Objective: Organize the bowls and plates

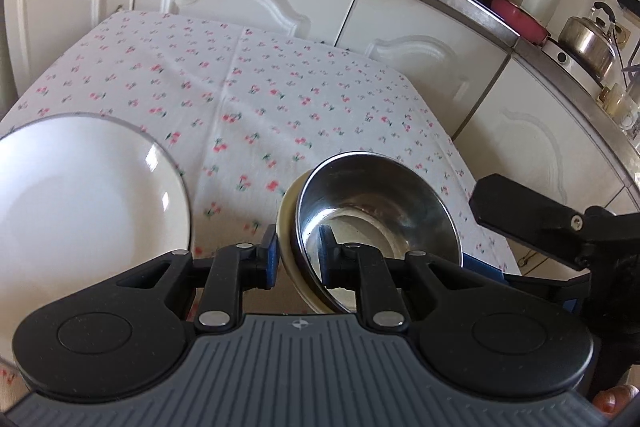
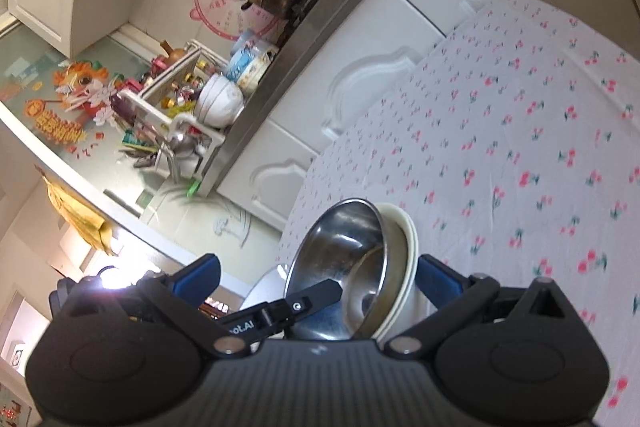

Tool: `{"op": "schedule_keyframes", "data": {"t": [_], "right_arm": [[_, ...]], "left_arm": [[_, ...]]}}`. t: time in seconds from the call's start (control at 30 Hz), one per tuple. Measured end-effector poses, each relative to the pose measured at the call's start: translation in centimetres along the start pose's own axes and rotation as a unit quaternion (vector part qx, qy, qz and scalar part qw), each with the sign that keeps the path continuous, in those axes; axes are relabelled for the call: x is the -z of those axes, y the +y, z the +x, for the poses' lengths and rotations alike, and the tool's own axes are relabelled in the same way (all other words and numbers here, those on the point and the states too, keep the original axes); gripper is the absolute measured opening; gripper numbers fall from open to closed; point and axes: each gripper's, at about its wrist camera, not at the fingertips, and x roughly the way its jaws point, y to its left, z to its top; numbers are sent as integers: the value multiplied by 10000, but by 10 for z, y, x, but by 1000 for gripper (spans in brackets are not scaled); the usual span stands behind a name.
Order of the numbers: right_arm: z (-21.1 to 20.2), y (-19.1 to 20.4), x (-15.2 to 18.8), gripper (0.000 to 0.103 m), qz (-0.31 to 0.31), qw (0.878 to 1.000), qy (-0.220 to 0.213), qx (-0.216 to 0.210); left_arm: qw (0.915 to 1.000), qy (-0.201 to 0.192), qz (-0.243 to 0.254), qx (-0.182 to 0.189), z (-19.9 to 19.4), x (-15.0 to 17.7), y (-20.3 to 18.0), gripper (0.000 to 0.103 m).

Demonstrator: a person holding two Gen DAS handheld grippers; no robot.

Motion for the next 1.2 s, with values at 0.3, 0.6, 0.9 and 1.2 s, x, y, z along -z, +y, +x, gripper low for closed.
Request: {"op": "schedule_keyframes", "data": {"t": [0.3,0.6,0.9,1.2], "right_arm": [[-4,-5,24,103,155,9995,228,164],[-11,1,30,103,66,9994,201,260],[-7,0,35,93,-28,9982,124,585],[4,-9,40,79,-210,9950,163,966]], "left_arm": [[9999,106,-40,33,-1,15,6,17],[9999,157,-6,-3,-5,26,10,17],[9996,285,-31,-6,2,26,12,18],[9997,187,130,-54,5,29,12,37]]}}
